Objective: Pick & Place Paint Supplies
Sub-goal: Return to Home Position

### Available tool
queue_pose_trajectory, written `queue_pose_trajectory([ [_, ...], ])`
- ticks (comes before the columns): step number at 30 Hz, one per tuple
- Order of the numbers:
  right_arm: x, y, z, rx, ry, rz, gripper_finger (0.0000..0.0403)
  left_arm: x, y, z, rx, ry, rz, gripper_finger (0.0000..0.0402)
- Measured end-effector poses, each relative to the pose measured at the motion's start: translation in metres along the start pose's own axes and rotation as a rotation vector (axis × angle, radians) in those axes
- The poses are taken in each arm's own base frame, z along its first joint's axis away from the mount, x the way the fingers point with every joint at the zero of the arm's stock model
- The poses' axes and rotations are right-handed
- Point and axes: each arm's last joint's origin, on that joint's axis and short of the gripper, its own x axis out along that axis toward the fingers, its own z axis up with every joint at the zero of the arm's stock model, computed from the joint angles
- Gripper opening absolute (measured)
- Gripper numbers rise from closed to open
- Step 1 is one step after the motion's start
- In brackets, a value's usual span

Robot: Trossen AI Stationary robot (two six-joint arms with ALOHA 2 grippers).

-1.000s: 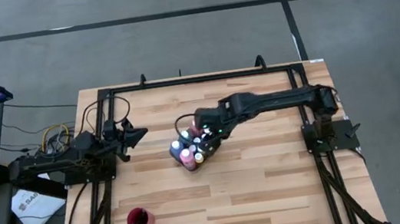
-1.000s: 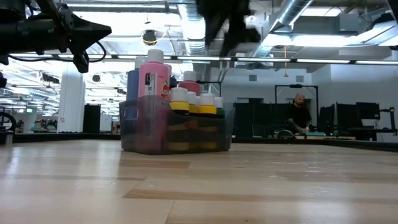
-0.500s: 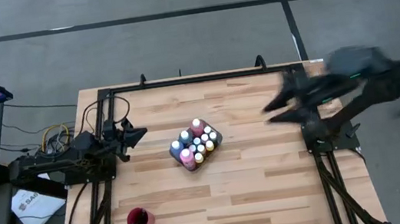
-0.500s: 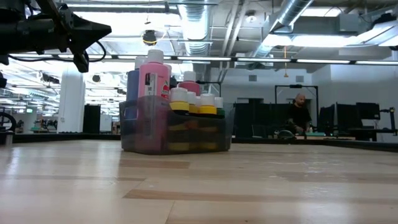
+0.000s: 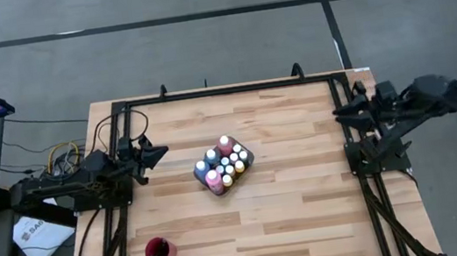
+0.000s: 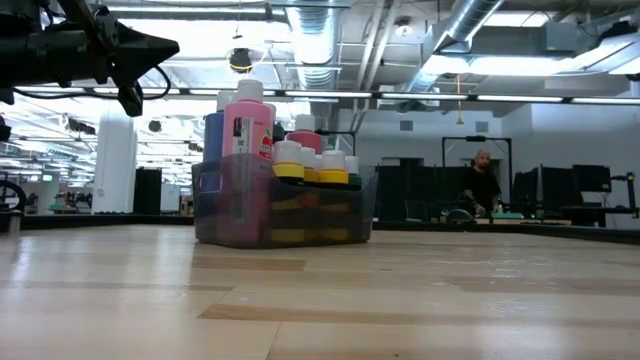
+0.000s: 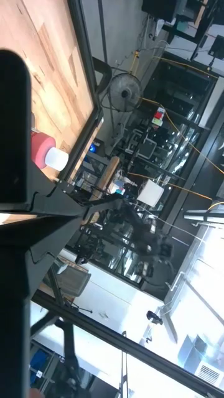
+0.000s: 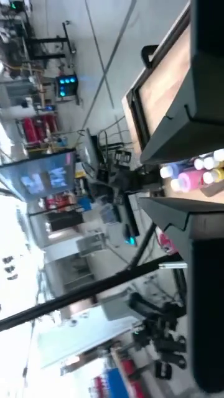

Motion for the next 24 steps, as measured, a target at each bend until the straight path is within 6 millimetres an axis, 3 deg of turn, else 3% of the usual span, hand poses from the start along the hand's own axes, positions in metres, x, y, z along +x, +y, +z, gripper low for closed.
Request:
queue_pose_trajectory([
  [9, -0.021, -0.029, -0.074, 0.086, -0.197, 0.017, 0.0075, 0.0, 0.0, 0.0, -0.001, -0.005, -0.003, 0.0003],
  [12, -0.011, -0.03, -0.098, 0.064, -0.155, 0.007, 0.0073, 0.0, 0.0, 0.001, -0.001, -0.006, -0.003, 0.0003],
  [15, -0.005, -0.029, -0.109, 0.067, -0.147, 0.048, 0.0071, 0.0, 0.0, 0.0, 0.0, -0.004, -0.001, 0.0003],
  [24, 0.016, -0.035, -0.181, 0.146, -0.01, 0.092, 0.0071, 0.001, 0.0, 0.0, 0.0, -0.004, -0.001, 0.0003],
])
